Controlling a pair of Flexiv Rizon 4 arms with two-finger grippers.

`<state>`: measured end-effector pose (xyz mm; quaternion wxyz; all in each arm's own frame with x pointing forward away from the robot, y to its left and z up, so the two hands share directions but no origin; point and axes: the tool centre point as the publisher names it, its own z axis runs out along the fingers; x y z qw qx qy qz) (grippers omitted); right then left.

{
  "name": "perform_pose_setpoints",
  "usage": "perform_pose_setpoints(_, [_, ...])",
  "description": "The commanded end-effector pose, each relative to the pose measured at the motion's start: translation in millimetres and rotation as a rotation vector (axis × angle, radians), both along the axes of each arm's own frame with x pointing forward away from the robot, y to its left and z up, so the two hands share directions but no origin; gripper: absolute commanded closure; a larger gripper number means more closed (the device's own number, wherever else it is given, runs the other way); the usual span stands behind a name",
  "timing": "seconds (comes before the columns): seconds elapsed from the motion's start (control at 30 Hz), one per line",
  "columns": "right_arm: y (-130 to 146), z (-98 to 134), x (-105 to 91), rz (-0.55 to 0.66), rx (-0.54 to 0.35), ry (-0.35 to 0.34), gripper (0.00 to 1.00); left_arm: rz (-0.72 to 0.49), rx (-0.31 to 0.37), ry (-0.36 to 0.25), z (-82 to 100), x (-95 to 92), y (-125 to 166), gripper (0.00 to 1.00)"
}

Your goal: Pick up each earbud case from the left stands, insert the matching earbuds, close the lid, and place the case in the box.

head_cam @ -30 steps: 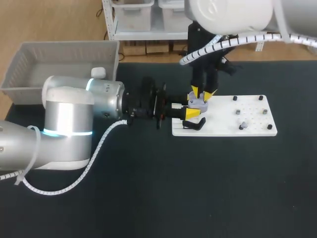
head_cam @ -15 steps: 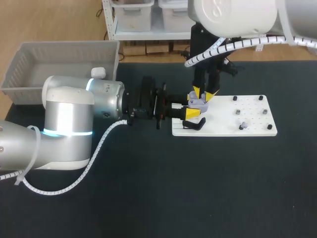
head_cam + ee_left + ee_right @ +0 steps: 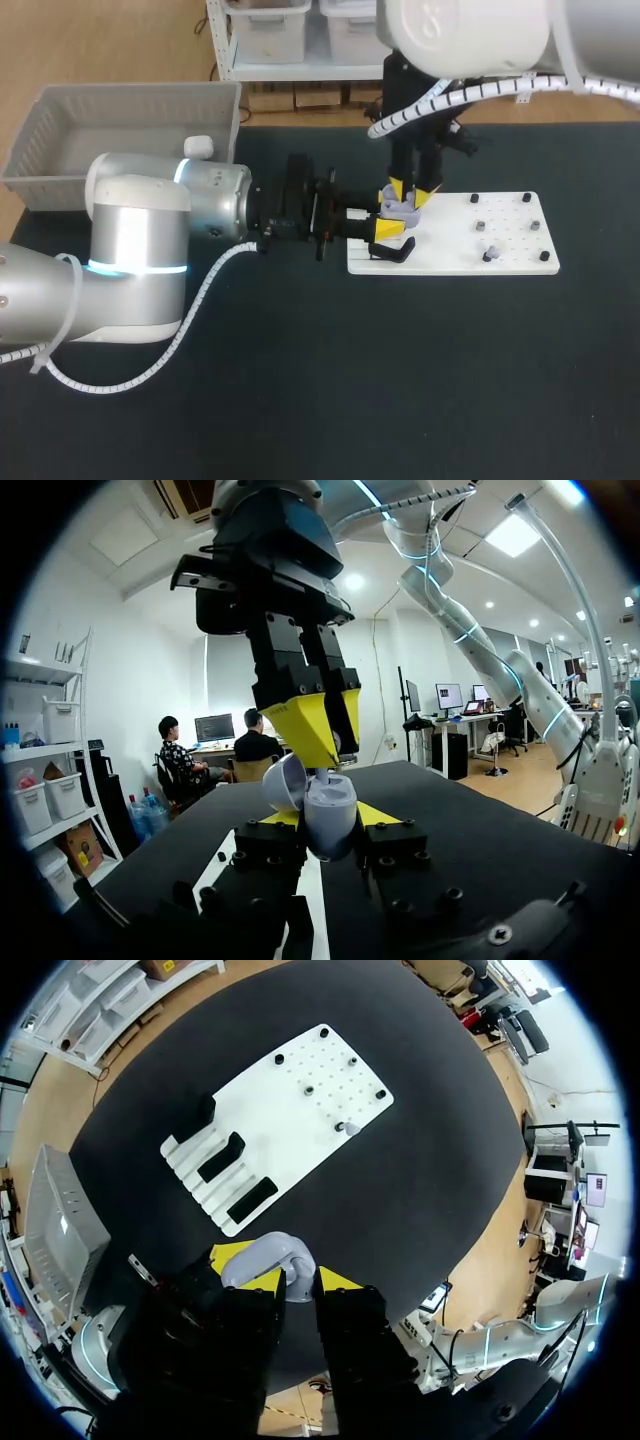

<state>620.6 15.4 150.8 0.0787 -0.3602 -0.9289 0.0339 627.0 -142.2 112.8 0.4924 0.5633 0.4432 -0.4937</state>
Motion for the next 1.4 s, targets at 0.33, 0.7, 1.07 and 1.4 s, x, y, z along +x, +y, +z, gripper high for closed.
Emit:
perform_pose_setpoints(0.33, [5,-1,0.1,0.01,0.03,-0.014,0.59,0.003,0.0,-0.001,1.2,-0.9,0,1.0])
perform_pose_setpoints(0.7, [-12,26,-50.8,0.152,0.202,-0.186,0.08,0.003,0.0,-0.001,1.2,-0.9,0,1.0])
perform_pose_setpoints(1.07, [-66,29,-67.3,0.335,0.089,-0.36,0.17,0.003,0.0,-0.001,1.2,-0.9,0,1.0])
perform_pose_setpoints(1.4, [-89,9,-51.6,0.373,0.151,-0.37,0.37,0.003,0.0,-0.001,1.2,-0.9,0,1.0])
